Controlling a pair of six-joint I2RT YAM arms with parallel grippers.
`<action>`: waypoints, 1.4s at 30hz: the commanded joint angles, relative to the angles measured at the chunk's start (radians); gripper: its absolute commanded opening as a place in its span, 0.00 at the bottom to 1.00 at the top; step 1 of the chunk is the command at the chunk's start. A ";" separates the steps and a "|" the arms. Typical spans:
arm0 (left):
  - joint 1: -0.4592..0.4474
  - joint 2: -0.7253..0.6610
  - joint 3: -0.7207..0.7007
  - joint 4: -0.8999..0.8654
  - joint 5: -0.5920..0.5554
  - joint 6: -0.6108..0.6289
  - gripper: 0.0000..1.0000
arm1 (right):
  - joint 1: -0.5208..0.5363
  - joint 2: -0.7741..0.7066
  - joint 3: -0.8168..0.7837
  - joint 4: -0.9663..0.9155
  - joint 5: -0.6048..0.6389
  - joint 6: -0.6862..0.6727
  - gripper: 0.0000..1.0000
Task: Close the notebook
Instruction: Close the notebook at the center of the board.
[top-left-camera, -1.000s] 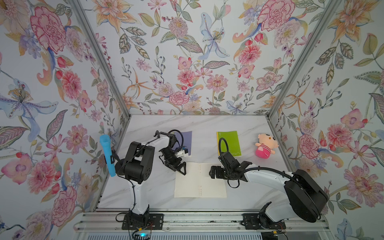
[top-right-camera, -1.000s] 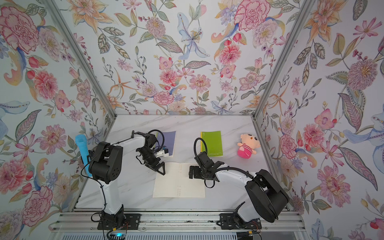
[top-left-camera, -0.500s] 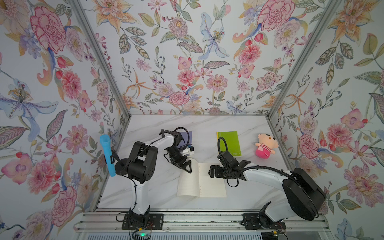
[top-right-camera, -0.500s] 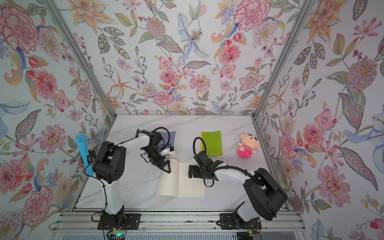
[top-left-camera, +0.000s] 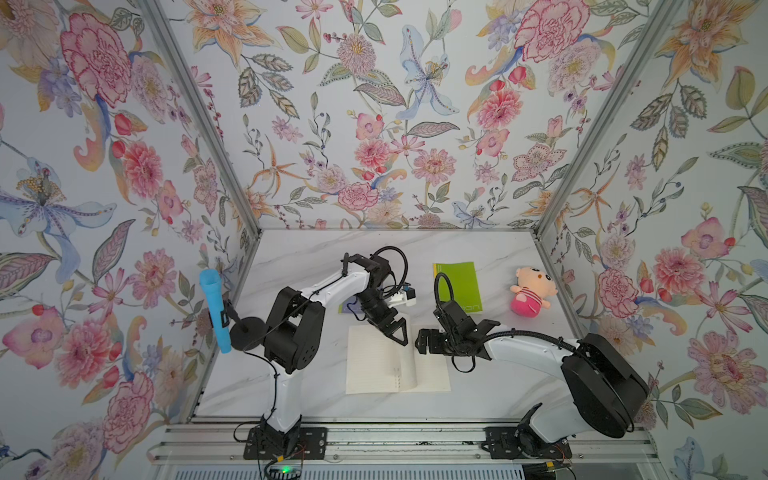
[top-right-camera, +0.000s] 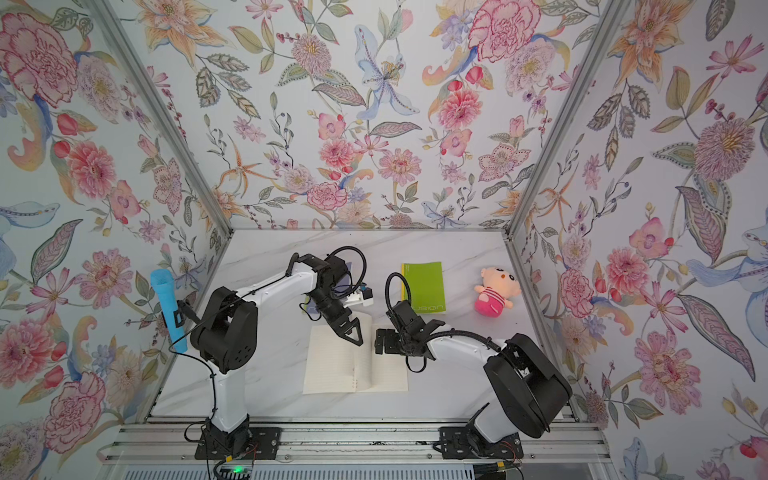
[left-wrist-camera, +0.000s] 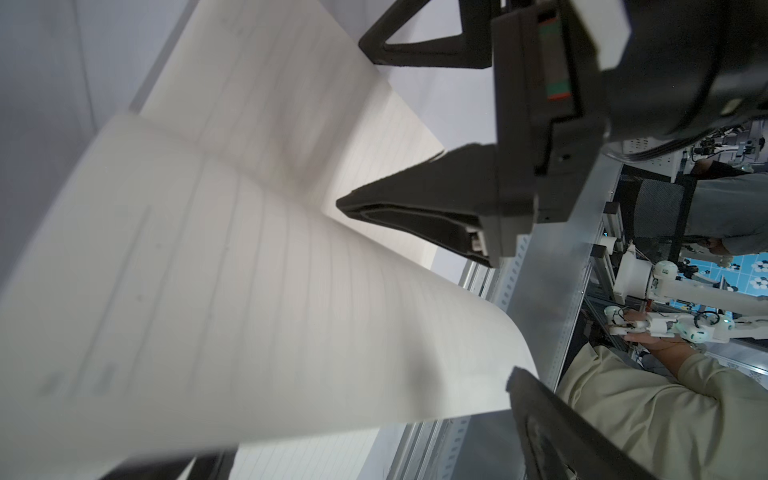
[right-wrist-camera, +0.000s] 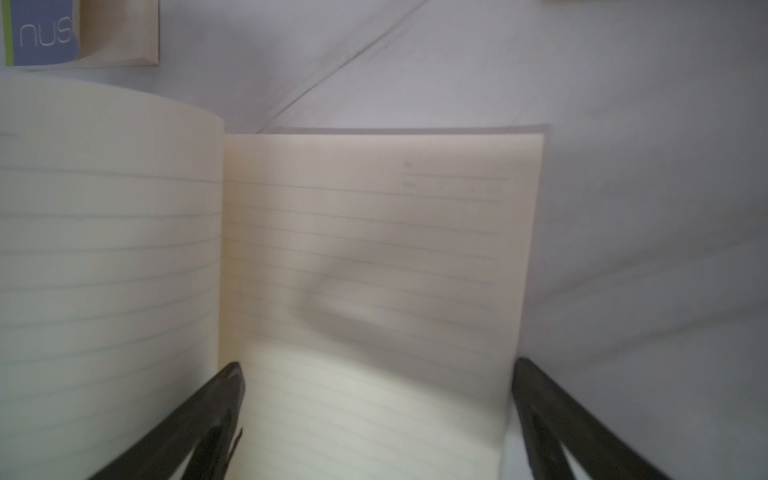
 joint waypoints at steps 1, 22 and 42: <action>-0.020 -0.015 0.065 -0.059 0.056 0.045 1.00 | -0.007 0.063 -0.037 -0.070 -0.037 0.001 1.00; 0.227 -0.100 -0.109 -0.045 -0.216 0.040 1.00 | -0.067 -0.003 -0.096 -0.067 -0.054 -0.022 1.00; 0.267 -0.022 -0.145 -0.019 -0.431 0.026 1.00 | -0.055 0.029 -0.083 -0.057 -0.054 -0.023 1.00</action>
